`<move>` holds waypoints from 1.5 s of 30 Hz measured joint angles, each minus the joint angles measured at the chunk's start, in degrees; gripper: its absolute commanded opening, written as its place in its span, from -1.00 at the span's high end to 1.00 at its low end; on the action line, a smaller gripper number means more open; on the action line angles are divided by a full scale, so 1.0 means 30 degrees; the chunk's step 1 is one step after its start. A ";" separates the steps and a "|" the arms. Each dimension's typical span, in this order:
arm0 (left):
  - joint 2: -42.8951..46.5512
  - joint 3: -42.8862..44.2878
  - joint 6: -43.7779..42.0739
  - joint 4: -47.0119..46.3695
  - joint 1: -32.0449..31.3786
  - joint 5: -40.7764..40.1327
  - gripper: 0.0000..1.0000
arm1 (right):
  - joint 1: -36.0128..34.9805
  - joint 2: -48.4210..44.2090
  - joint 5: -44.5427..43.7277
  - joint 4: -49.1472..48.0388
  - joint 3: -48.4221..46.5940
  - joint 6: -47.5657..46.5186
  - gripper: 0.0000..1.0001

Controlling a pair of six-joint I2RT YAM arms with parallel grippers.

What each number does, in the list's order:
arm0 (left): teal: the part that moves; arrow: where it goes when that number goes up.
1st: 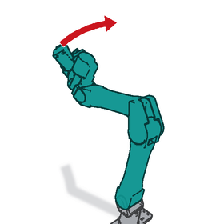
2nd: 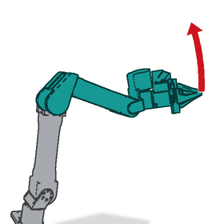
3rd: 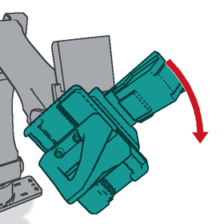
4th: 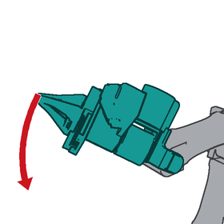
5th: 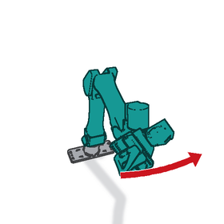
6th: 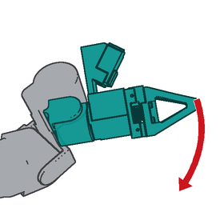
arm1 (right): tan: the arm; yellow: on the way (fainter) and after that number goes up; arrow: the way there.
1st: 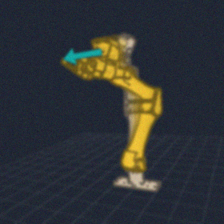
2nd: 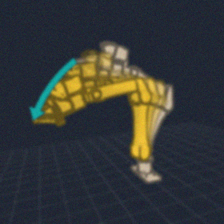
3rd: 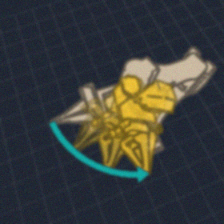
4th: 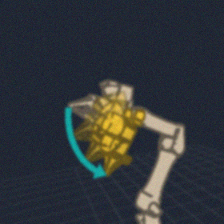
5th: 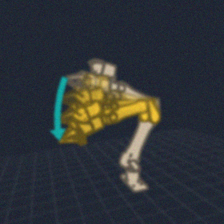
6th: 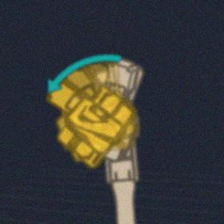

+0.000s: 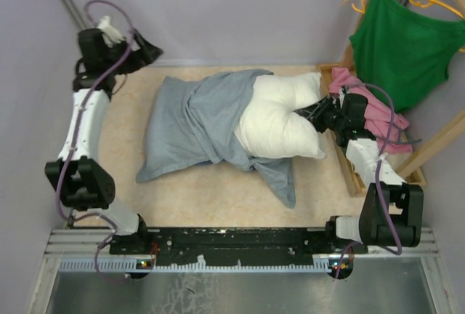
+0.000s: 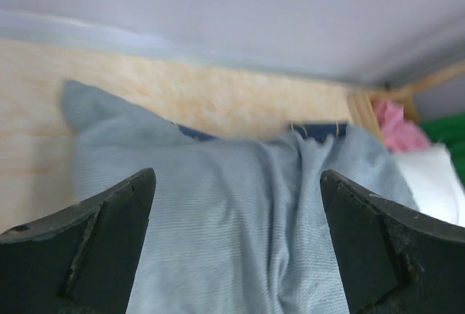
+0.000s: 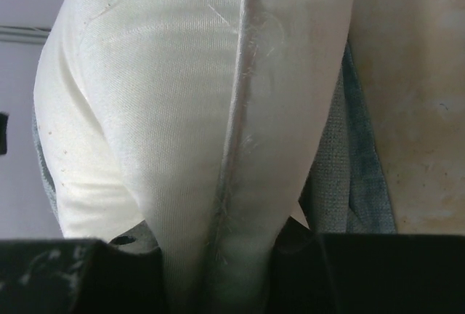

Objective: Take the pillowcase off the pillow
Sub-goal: Remove the pillow from the pillowcase.

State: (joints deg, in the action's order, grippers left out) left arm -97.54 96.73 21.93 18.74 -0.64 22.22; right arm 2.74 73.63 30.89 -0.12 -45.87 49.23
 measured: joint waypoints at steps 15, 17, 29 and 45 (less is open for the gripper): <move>0.6768 -1.3930 0.0750 -0.1027 -0.3541 -0.0590 -0.69 | -0.0466 0.1894 -0.0357 -0.1071 -0.1370 0.0532 1.00; 0.7293 -1.4622 0.0750 -0.1173 -0.3490 -0.1144 -0.29 | -0.0503 0.1887 -0.0401 -0.1107 -0.1399 0.0459 1.00; 0.7271 -1.4127 0.1260 0.0306 0.0648 -0.2732 1.00 | 0.0313 0.4328 0.0568 0.0189 -0.7133 0.1945 1.00; 0.8757 -1.1438 -0.1843 0.1472 0.2047 -0.5836 -0.81 | 0.3198 0.4809 -0.0648 0.2543 -1.1854 0.0947 1.00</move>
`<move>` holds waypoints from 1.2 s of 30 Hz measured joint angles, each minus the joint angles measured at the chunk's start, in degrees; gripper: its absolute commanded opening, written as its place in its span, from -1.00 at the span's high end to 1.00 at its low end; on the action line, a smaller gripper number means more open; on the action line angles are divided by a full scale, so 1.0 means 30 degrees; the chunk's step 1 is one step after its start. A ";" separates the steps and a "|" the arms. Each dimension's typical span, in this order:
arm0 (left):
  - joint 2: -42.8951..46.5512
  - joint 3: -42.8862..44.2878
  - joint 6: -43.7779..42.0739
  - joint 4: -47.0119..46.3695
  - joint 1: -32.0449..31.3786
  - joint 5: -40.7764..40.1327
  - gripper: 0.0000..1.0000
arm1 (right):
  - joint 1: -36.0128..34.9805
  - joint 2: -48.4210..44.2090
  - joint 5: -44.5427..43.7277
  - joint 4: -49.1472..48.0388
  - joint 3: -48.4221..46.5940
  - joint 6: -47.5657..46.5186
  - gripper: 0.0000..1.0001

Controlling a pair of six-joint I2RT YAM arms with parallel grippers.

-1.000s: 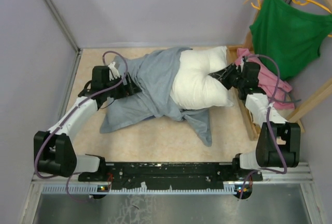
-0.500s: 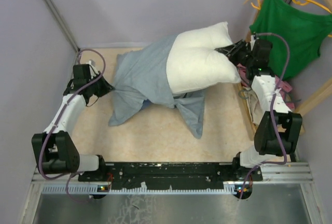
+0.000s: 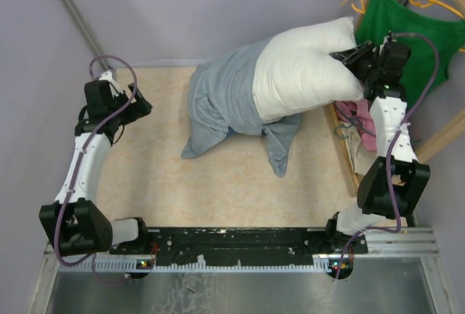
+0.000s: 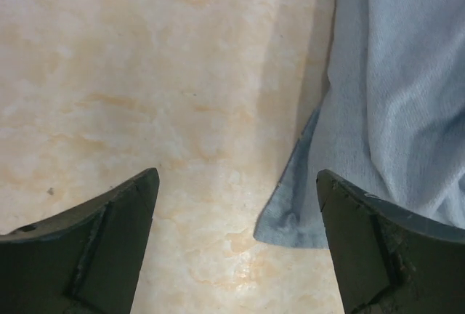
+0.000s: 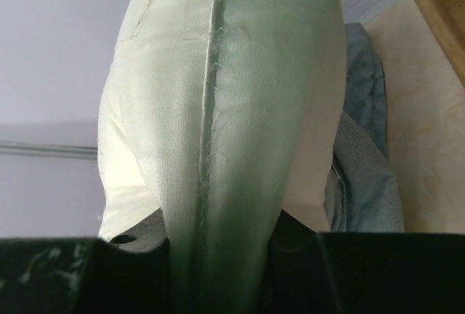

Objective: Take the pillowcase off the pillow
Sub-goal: Remove the pillow from the pillowcase.

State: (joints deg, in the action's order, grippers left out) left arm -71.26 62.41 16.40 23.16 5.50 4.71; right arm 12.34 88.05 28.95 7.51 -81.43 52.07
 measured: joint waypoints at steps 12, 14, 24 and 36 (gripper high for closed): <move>-0.4444 -0.3679 0.0503 0.1464 -0.1712 0.4677 -0.70 | -0.0029 0.0342 -0.0546 0.0517 0.0015 -0.0619 1.00; -0.4736 -0.3963 0.0641 0.1421 -0.2907 0.4874 -0.70 | -0.0124 0.0474 -0.0546 0.0357 0.0015 -0.0576 1.00; -0.6608 -0.4248 0.1989 -0.1071 -0.6266 0.4342 -0.74 | -0.0874 0.1246 -0.0335 -0.0291 0.0204 -0.0510 1.00; -0.6849 -0.4947 0.2776 -0.7206 -0.6849 0.1399 -1.00 | -0.0933 0.1246 0.0270 -0.0954 0.0495 -0.0510 1.00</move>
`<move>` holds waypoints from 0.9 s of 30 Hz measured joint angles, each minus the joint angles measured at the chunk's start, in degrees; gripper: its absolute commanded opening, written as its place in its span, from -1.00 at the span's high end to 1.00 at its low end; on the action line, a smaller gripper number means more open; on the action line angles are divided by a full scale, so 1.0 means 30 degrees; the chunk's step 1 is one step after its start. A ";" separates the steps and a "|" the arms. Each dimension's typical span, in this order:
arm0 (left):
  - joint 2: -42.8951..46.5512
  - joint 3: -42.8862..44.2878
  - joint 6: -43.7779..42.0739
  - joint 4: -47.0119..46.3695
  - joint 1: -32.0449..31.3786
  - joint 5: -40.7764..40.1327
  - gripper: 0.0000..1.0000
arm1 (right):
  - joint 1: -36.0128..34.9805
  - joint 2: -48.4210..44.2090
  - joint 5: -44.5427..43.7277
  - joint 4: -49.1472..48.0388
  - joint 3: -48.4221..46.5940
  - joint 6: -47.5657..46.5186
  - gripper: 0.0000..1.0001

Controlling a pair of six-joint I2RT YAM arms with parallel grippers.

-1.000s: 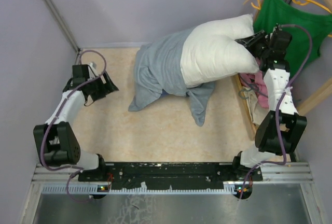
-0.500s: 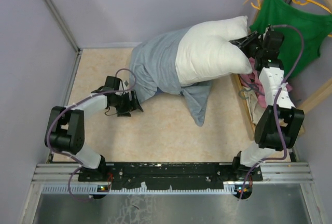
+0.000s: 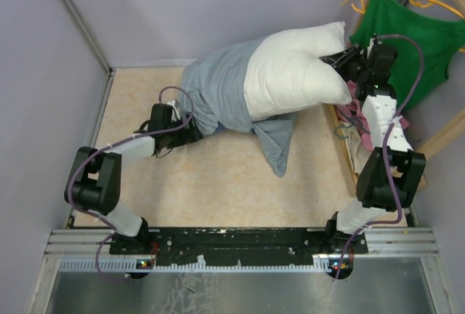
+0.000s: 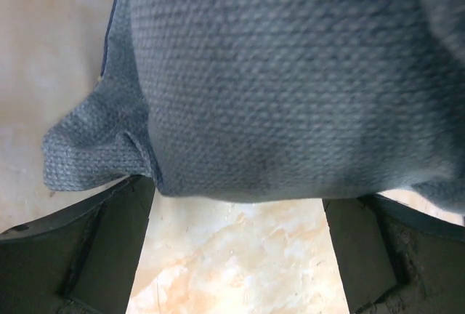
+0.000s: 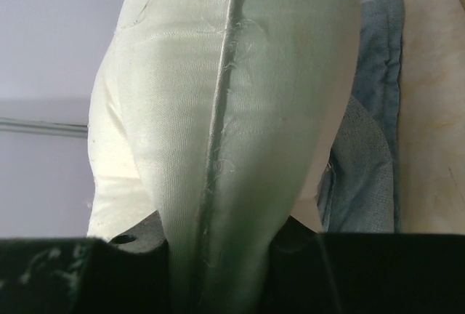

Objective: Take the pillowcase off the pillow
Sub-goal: Remove the pillow from the pillowcase.

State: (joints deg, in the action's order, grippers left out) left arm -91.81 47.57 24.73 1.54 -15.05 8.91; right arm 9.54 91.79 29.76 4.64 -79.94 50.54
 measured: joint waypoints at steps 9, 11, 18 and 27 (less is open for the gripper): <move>-0.1304 -0.0080 0.0357 -0.3308 -0.0007 -0.0291 0.42 | 0.0000 0.0124 0.0692 -0.0852 0.0561 0.0058 1.00; -0.1166 -0.0080 0.0423 -0.3446 -0.0007 -0.0648 0.80 | 0.0000 0.0124 0.0816 -0.0896 0.0568 0.0066 1.00; 0.1435 -0.0262 0.0787 -0.1129 0.0000 -0.3774 1.00 | 0.0036 0.0255 0.1574 -0.1537 0.0823 0.0969 1.00; 0.5821 -0.0605 0.4051 0.3417 0.4911 -0.4342 1.00 | 0.0255 0.1173 0.4816 -0.2142 0.0758 0.3563 1.00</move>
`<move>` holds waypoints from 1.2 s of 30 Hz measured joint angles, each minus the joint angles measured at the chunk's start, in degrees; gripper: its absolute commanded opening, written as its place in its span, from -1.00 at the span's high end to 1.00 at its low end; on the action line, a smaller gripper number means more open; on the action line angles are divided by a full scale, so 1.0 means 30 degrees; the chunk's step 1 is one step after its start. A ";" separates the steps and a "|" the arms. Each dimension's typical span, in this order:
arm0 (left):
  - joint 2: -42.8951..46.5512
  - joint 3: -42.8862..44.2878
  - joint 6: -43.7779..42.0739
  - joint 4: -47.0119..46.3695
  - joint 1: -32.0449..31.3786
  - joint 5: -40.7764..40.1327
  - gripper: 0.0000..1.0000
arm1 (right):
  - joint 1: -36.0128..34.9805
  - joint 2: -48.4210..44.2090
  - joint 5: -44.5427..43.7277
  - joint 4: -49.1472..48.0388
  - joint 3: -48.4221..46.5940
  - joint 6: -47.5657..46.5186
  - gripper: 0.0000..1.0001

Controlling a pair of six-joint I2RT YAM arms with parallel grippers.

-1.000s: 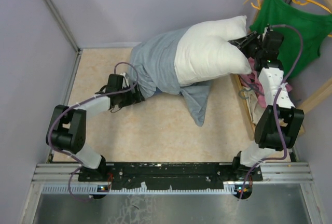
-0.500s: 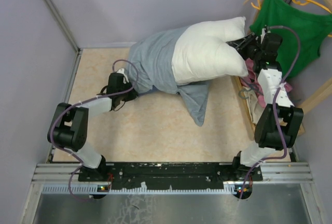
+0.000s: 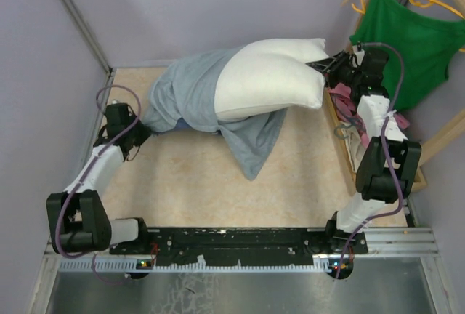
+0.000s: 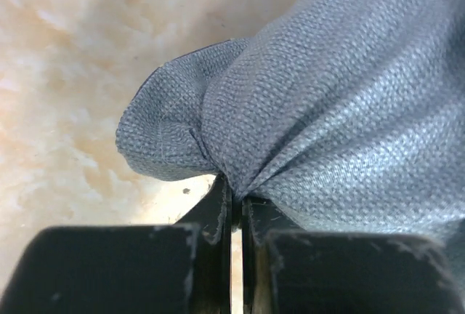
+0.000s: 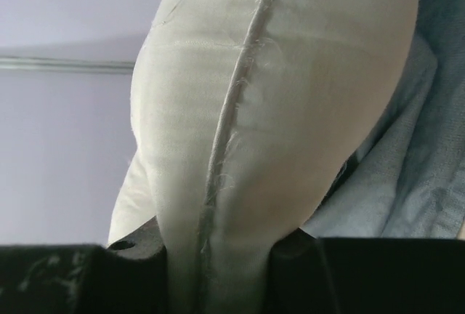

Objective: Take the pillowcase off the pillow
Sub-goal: Remove the pillow from the pillowcase.

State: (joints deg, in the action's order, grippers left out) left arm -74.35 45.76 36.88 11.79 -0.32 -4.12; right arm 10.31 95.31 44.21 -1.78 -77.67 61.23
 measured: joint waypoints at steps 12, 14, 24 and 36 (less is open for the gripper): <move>0.0364 -0.0087 0.1115 0.2667 0.3541 0.4116 0.75 | 0.0000 0.1253 0.2579 0.0452 -0.1049 0.0634 1.00; 0.0466 -0.0095 0.0947 0.3235 0.4124 0.3111 0.45 | 0.0131 0.1260 0.2098 0.1020 -0.1297 0.0087 1.00; 0.1494 0.0095 -0.0328 0.4889 0.8342 -0.0007 -1.00 | 0.3745 0.1756 -0.0503 0.1705 -0.5435 -0.1836 1.00; -0.1231 0.6470 -0.4983 0.0495 -0.1246 0.3344 -1.00 | -0.0627 0.2186 -0.2055 0.5829 -0.7548 -0.6455 1.00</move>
State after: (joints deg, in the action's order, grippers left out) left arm -78.04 65.17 21.93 13.28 -4.05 5.91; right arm 8.43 101.86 38.04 15.70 -100.31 41.87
